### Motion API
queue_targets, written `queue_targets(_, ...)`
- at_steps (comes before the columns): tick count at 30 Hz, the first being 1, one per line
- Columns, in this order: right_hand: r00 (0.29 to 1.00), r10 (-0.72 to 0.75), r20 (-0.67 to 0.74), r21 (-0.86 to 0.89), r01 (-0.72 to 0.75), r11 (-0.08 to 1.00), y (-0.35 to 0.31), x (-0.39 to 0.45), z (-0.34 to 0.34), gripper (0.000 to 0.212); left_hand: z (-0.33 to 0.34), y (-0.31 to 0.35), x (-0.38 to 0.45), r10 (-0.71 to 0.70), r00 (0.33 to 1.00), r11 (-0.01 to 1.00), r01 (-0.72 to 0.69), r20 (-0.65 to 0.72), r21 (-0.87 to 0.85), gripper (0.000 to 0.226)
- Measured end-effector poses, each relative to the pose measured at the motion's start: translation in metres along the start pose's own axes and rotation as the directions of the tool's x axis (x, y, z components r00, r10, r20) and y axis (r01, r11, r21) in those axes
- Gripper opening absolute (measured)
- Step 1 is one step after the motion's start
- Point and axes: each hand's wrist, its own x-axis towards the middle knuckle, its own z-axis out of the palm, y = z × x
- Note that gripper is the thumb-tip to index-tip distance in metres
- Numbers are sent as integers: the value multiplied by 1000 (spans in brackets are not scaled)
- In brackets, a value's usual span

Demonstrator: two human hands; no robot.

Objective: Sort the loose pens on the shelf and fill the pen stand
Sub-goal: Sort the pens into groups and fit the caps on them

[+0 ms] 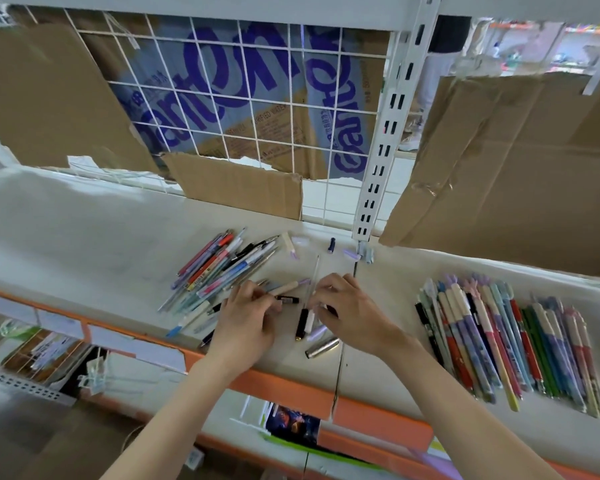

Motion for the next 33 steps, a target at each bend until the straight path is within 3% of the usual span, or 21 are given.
queue_targets(4,1000,25,10,14,-25,1000,2,3,0,16,6,20,2,11,999,998,-9,-33,70,50)
queue_targets(9,992,115,-46,91,-111,990,4,4,2,12,4,41,9,-42,996,984,28,78,176,76)
queue_targets(13,989,127,-81,105,-118,987,7,2,3,11,1,47,10,-50,997,978,37,61,204,88)
queue_targets(15,989,119,-88,103,-110,989,8,2,4,10,8,46,13,-53,998,965,46,18,259,76)
queue_targets(18,989,114,-91,106,-104,989,8,1,3,10,18,39,21,-16,997,968,34,-74,247,39)
queue_targets(20,989,114,-92,123,-102,987,8,0,2,11,20,36,23,-9,998,966,24,-61,257,34)
queue_targets(22,989,116,-88,144,-103,984,9,-1,1,12,17,34,21,-19,997,989,29,-77,142,26)
queue_targets(25,990,114,-82,166,-99,981,10,-2,0,13,4,33,20,-116,992,959,99,-48,-265,21)
queue_targets(27,990,106,-89,167,-90,982,12,-2,2,13,-7,34,20,-190,979,825,201,76,-529,22)
queue_targets(29,990,107,-89,167,-91,982,12,-2,2,14,-16,39,17,-223,964,625,254,142,-738,24)
queue_targets(33,990,107,-94,173,-89,981,12,-2,2,14,-17,39,15,-239,942,383,315,236,-868,25)
